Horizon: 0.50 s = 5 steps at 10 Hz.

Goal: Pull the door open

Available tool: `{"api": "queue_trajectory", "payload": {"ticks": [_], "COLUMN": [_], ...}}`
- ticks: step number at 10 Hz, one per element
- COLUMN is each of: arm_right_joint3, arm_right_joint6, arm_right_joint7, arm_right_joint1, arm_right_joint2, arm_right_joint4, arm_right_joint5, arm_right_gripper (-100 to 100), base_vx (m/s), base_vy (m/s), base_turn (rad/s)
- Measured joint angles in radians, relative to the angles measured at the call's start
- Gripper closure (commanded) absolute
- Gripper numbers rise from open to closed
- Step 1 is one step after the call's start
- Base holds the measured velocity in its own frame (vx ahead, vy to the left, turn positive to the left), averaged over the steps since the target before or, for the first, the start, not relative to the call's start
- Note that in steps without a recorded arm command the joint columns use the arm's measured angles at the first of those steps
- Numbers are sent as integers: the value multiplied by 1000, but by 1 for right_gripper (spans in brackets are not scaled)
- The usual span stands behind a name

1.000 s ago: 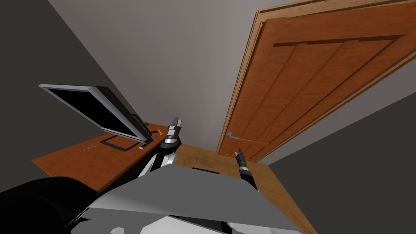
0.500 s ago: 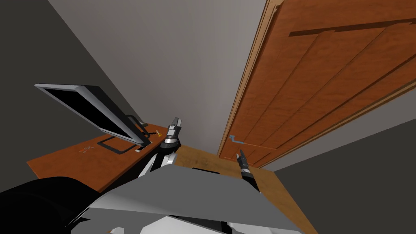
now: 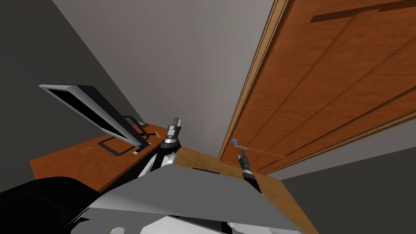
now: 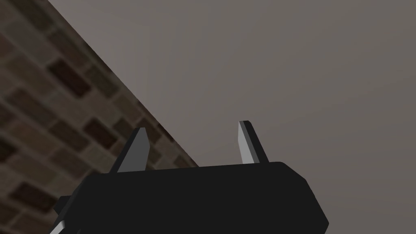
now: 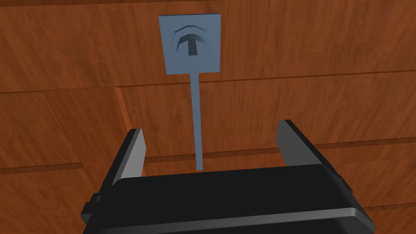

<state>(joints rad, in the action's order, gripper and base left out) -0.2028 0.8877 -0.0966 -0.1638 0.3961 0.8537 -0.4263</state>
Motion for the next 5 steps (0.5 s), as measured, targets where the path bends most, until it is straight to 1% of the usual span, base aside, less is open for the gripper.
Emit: {"api": "queue_trajectory", "payload": {"ticks": [2, 3, 4, 5], "arm_right_joint3": [16, 26, 32, 33], "arm_right_joint6": [7, 8, 16, 19], "arm_right_joint7": [-9, -13, -18, -19], "arm_right_joint1": [6, 5, 11, 12], "arm_right_joint2": [4, 7, 7, 7], "arm_right_joint4": [-25, -30, -52, -55], "arm_right_joint5": [-6, -10, -12, -12], "arm_right_gripper": [-100, -100, -100, 100], "base_vx": [193, 203, 92, -11], "base_vy": [-20, -28, -12, 0], "base_turn": [133, 118, 25, -20]}}
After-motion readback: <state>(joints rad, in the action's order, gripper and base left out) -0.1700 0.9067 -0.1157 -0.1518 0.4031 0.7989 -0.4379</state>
